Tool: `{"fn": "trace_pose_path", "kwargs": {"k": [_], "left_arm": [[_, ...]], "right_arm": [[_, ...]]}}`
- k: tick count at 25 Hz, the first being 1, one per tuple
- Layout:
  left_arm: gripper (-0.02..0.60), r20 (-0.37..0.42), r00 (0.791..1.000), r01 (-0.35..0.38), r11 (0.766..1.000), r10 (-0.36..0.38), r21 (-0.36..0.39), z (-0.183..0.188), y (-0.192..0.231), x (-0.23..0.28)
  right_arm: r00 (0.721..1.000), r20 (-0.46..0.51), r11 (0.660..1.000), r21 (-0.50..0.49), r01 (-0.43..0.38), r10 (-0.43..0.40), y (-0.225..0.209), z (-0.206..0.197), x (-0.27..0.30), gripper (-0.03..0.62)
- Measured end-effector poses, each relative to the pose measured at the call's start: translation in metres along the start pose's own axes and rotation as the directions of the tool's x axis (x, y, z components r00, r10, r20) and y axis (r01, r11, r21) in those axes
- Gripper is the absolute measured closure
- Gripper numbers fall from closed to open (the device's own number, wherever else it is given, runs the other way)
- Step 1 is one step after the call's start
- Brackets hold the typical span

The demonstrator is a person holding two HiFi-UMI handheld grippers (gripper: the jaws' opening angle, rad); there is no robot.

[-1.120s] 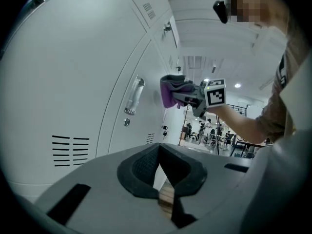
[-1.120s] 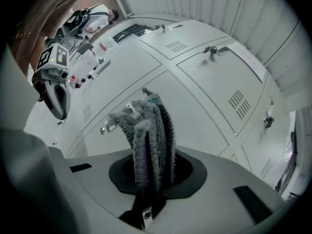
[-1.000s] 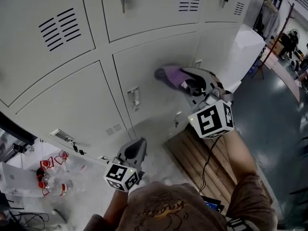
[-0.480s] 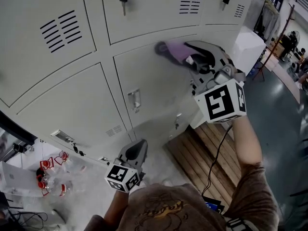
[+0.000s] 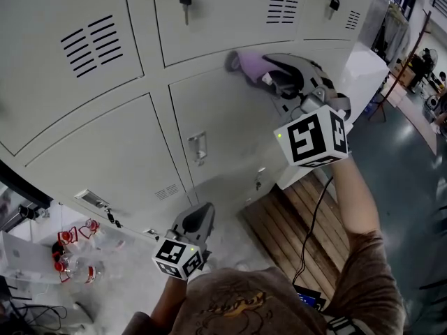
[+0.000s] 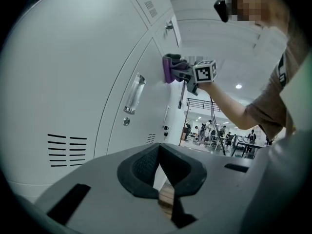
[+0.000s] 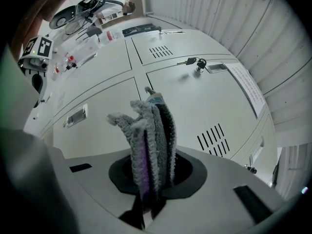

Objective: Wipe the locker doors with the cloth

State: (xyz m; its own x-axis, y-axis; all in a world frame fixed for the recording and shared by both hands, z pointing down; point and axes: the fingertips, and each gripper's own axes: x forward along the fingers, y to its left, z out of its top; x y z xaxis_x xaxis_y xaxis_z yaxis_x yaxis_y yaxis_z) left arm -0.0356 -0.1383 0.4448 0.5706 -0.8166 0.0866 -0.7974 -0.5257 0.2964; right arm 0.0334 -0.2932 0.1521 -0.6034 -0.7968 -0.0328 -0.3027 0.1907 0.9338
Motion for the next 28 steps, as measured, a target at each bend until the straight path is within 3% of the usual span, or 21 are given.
{"fn": "trace_pose_path", "kwargs": {"k": [16,28], "left_arm": [[0.578,-0.011,1.000,0.014,1.000,-0.014,-0.011,-0.002,0.002,0.008],[0.578,-0.018,1.000,0.010,1.000,-0.011,-0.006,-0.003,0.003,0.007]], "right_arm": [[0.999,0.013,0.998,-0.052,0.035,-0.035,0.032,-0.009,0.003,0.542],[1.000,-0.001,1.000,-0.017,-0.016,0.016,0.073,-0.028,0.001,0.542]]}}
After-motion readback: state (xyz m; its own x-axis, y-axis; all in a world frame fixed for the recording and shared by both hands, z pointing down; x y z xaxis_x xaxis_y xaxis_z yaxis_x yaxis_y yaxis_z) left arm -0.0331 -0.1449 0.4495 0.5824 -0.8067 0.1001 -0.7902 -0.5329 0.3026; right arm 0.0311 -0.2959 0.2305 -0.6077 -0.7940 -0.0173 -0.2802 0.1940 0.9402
